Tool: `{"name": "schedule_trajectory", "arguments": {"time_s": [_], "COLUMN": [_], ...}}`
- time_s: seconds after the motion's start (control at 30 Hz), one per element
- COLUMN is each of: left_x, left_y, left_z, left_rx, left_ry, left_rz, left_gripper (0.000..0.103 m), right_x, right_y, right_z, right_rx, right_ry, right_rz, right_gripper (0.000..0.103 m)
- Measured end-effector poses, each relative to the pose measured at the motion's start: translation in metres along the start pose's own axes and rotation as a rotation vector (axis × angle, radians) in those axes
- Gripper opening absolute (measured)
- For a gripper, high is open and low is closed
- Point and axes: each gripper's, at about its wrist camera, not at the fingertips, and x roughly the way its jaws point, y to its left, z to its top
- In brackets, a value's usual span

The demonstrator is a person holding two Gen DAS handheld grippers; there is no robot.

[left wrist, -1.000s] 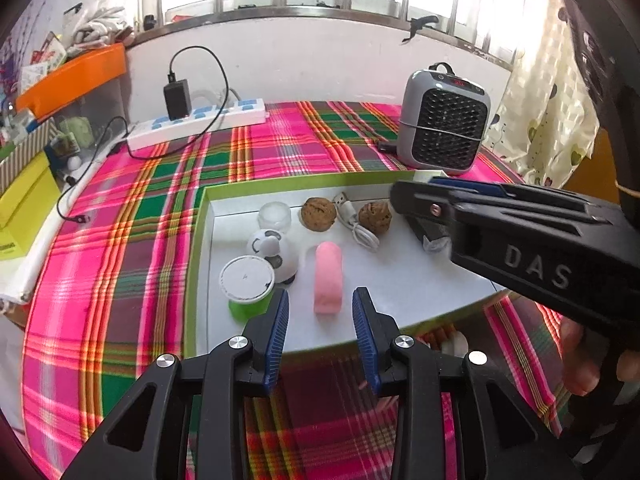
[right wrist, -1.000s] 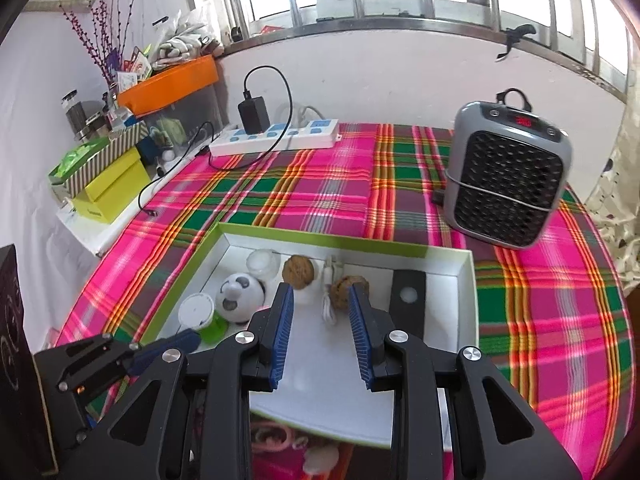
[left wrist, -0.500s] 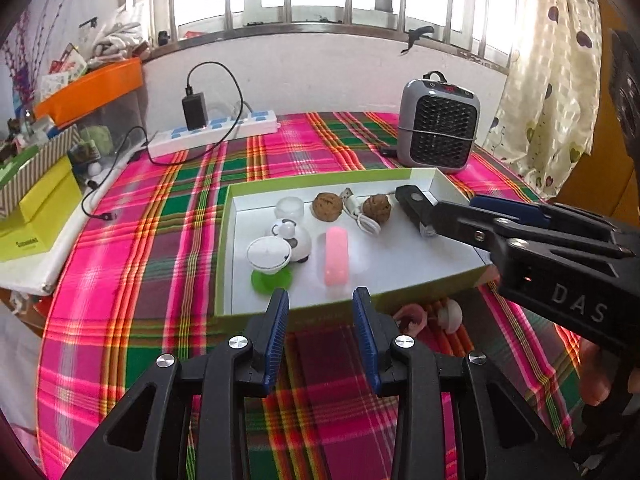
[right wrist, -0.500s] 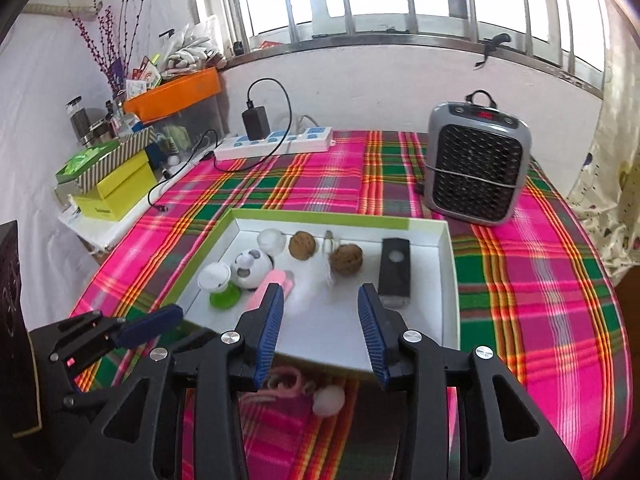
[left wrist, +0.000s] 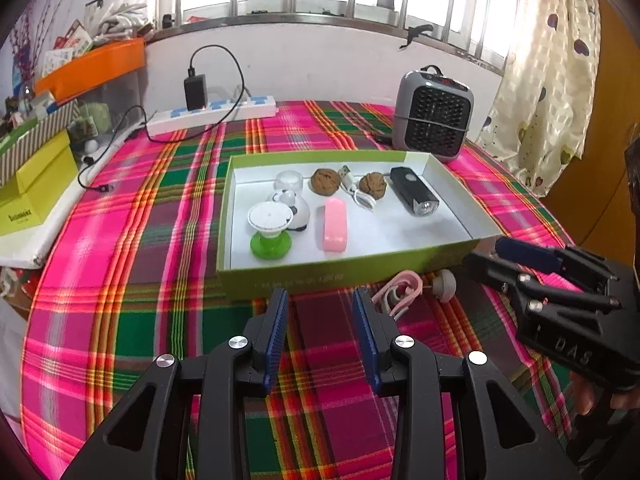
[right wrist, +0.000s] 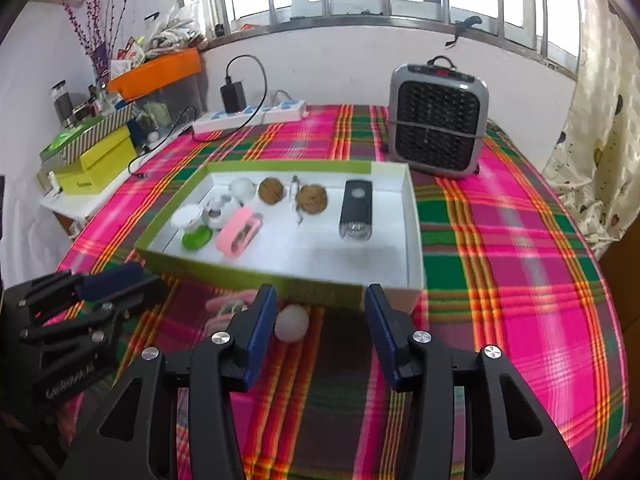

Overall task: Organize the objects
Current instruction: 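Withdraw both grippers from the box toward the pink hair clip and white egg, then close the left gripper on the pink hair clip while the right gripper grasps the white egg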

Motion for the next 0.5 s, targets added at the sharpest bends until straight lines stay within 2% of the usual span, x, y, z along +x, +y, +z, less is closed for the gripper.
{"name": "schedule_trajectory", "arguments": {"time_s": [0.23, 0.5], "left_x": [0.007, 0.016], "left_y": [0.001, -0.003], "left_z": [-0.007, -0.008], "left_rx": [-0.006, 0.003], "left_ry": [0.035, 0.059], "left_rz": [-0.033, -0.103], "left_gripper": [0.031, 0.033], "right_x": [0.016, 0.033], "right_y": [0.006, 0.006], "right_z": [-0.012, -0.015], "right_rx": [-0.032, -0.037], "right_ry": [0.060, 0.110], "right_rz": [0.028, 0.033], "right_gripper": [0.048, 0.048]}}
